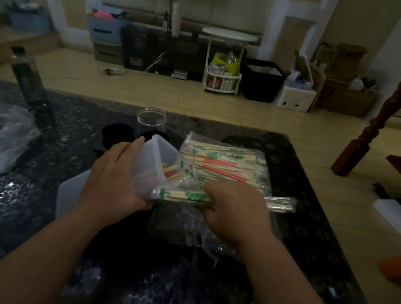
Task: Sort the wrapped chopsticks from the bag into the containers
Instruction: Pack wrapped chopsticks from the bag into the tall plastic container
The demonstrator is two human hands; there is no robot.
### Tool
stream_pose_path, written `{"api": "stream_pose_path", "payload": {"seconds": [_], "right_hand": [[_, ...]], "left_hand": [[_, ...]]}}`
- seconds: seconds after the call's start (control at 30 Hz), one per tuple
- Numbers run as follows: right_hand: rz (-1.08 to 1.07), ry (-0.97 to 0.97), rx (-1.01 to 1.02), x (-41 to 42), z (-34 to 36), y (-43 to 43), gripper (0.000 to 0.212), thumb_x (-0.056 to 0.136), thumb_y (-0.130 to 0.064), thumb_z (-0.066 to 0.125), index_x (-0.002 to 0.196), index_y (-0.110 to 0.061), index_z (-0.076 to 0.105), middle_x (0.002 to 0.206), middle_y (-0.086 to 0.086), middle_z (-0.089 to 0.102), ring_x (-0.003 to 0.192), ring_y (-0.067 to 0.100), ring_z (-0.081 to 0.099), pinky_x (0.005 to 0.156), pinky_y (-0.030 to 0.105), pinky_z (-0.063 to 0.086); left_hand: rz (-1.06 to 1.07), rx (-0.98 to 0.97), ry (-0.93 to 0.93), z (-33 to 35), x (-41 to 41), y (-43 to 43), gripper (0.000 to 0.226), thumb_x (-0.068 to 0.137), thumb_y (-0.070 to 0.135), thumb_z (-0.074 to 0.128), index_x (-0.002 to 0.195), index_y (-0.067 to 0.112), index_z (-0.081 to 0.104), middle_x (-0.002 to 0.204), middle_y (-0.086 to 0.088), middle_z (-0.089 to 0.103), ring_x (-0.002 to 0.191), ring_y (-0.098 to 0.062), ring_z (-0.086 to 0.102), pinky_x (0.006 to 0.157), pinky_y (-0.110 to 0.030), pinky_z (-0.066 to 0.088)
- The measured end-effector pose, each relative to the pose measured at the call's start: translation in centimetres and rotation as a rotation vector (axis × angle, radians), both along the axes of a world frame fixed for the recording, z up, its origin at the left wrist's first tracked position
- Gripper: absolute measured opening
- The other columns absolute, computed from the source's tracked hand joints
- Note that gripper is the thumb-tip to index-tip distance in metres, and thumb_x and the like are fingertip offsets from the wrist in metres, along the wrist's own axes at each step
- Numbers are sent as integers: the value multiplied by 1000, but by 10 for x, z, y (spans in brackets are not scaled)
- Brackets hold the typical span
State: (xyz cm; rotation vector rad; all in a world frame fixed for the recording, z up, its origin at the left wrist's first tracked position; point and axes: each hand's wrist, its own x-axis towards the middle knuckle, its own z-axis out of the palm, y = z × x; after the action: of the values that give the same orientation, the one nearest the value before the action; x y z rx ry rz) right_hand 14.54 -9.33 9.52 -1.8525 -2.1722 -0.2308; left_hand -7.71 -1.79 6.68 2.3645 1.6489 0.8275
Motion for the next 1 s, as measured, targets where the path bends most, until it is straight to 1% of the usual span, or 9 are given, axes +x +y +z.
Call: {"api": "stream_pose_path", "payload": {"seconds": [0.13, 0.23, 0.4, 0.47, 0.53, 0.67, 0.73, 0.87, 1.0], "right_hand": [[-51, 39, 326, 5, -5, 5, 15, 79, -34, 65, 77, -20, 59, 76, 1, 62, 68, 25, 55, 59, 32, 37], [-47, 43, 473, 8, -4, 5, 26, 81, -38, 50, 85, -16, 63, 89, 3, 59, 80, 22, 48, 67, 32, 33], [-64, 190, 596, 5, -5, 2, 18, 82, -27, 65, 93, -15, 70, 84, 5, 54, 60, 21, 47, 47, 25, 34], [-75, 343, 619, 3, -7, 4, 13, 86, -24, 69, 94, -15, 72, 90, 4, 56, 62, 20, 52, 45, 29, 42], [-63, 619, 640, 0, -5, 6, 16, 93, -29, 67, 96, -16, 75, 93, -3, 57, 73, 14, 57, 54, 32, 49], [-24, 963, 634, -8, 6, 8, 17, 97, -25, 61, 83, -30, 69, 83, -16, 61, 81, 4, 61, 71, 18, 47], [-63, 1157, 570, -13, 6, 8, 27, 98, -24, 60, 72, -32, 63, 71, -8, 64, 70, 7, 64, 66, 19, 49], [-135, 1389, 494, -19, 1, 8, 38, 91, -43, 59, 68, -15, 67, 63, 4, 67, 58, 20, 67, 57, 41, 56], [-182, 1505, 472, -19, 3, 9, 32, 95, -26, 65, 68, -8, 68, 61, 5, 67, 54, 19, 65, 53, 37, 55]], "left_hand": [[-22, -42, -5, -1, 0, 0, 133, 43, 31, 96, 154, 23, 22, 148, -4, 33, 134, -26, 31, 107, -43, 29], [-39, -5, -18, -4, 1, -1, 129, 42, 45, 88, 152, 21, 27, 143, -7, 38, 129, -29, 37, 102, -44, 34], [-56, 50, 12, -9, 3, 1, 124, 42, 47, 83, 151, 17, 31, 137, -9, 43, 122, -30, 44, 96, -44, 39], [-64, 31, 28, -8, 4, 1, 124, 47, 41, 91, 152, 19, 28, 142, -8, 40, 127, -29, 39, 100, -43, 34], [-66, 4, 38, -6, 5, 1, 124, 53, 39, 93, 154, 23, 22, 147, -4, 33, 134, -25, 31, 106, -42, 28], [-56, 5, 48, -6, 6, 1, 125, 54, 40, 92, 154, 25, 19, 148, -2, 32, 135, -23, 30, 108, -41, 27], [-36, 1, 60, -7, 7, 2, 126, 52, 37, 92, 154, 24, 20, 146, -2, 33, 133, -23, 31, 107, -40, 28], [-42, 10, 52, -5, 8, 1, 126, 50, 34, 93, 154, 23, 22, 145, -3, 35, 132, -23, 32, 106, -40, 28], [-59, 7, 39, -3, 7, -2, 125, 51, 34, 93, 153, 23, 22, 145, -3, 34, 132, -21, 31, 107, -39, 27]]}}
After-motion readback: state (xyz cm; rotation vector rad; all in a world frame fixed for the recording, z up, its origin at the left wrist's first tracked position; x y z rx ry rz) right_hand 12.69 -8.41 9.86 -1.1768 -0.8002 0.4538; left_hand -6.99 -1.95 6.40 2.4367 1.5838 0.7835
